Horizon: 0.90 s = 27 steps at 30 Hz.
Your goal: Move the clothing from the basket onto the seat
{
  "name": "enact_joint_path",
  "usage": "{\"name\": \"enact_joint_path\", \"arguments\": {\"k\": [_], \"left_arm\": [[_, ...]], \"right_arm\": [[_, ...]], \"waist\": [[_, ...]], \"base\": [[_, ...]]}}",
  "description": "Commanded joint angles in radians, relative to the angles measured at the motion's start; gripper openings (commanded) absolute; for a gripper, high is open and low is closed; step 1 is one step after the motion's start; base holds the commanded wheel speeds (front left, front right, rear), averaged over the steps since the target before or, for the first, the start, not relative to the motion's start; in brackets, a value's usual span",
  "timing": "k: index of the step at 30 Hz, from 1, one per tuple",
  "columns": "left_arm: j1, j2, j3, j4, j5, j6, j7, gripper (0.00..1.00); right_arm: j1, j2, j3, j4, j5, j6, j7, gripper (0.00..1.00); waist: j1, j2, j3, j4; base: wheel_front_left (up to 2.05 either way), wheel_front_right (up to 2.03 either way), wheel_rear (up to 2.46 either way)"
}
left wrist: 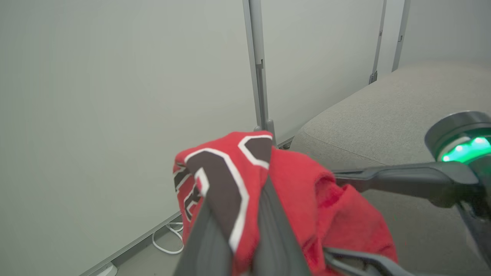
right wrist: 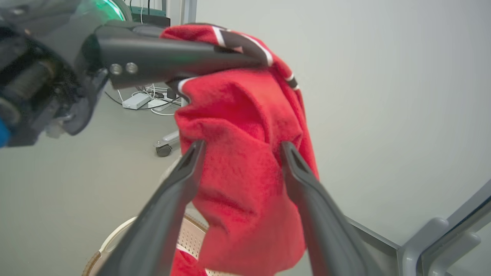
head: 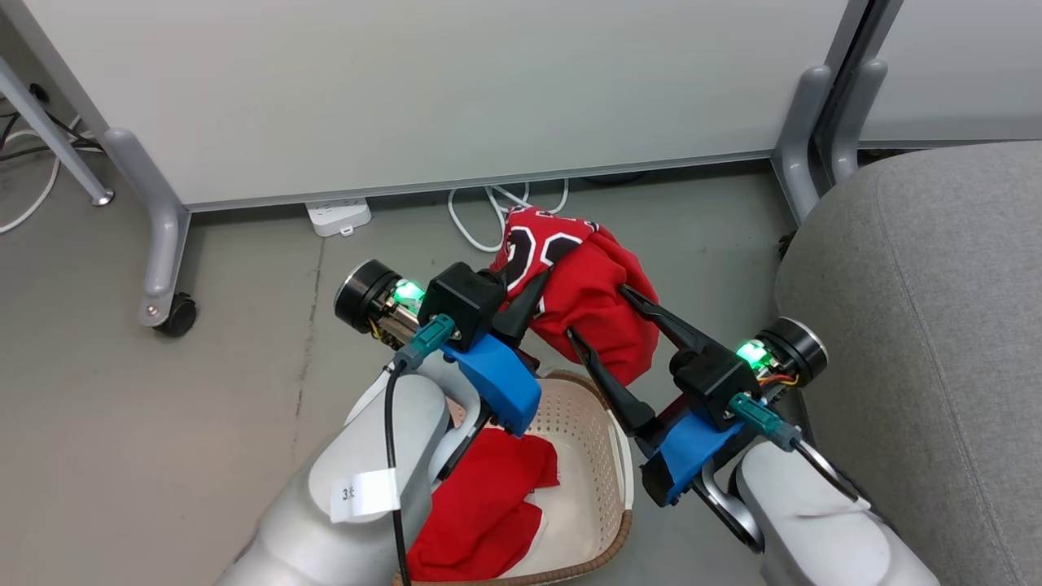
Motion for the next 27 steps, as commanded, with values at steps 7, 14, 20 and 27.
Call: {"name": "enact_joint_path", "arguments": {"k": [7, 14, 20, 27], "left_arm": [[-0.02, -0.006, -0.011, -0.01, -0.003, -0.001, -0.005, 0.0], [-0.028, -0.009, -0.018, -0.008, -0.008, -0.001, -0.005, 0.0], [-0.03, -0.01, -0.02, -0.002, -0.008, -0.001, -0.005, 0.0], [-0.032, -0.011, -0.018, 0.002, -0.007, -0.001, -0.005, 0.0]], "right_arm": [[-0.064, 0.038, 0.007, 0.115, 0.005, 0.0, -0.003, 1.0], [-0.096, 0.059, 0.023, 0.172, 0.043, 0.0, -0.003, 0.0], [-0.102, 0.063, 0.029, 0.176, 0.052, 0.0, -0.003, 0.0], [-0.101, 0.063, 0.032, 0.173, 0.056, 0.0, -0.003, 0.0]], "waist": [[-0.0001, 0.0, 0.015, 0.008], [-0.0001, 0.0, 0.021, 0.009], [-0.0001, 0.0, 0.022, 0.009], [-0.0001, 0.0, 0.021, 0.006]], "base": [[0.0, 0.0, 0.0], [0.0, 0.0, 0.0], [0.0, 0.0, 0.0], [0.0, 0.0, 0.0]]}}
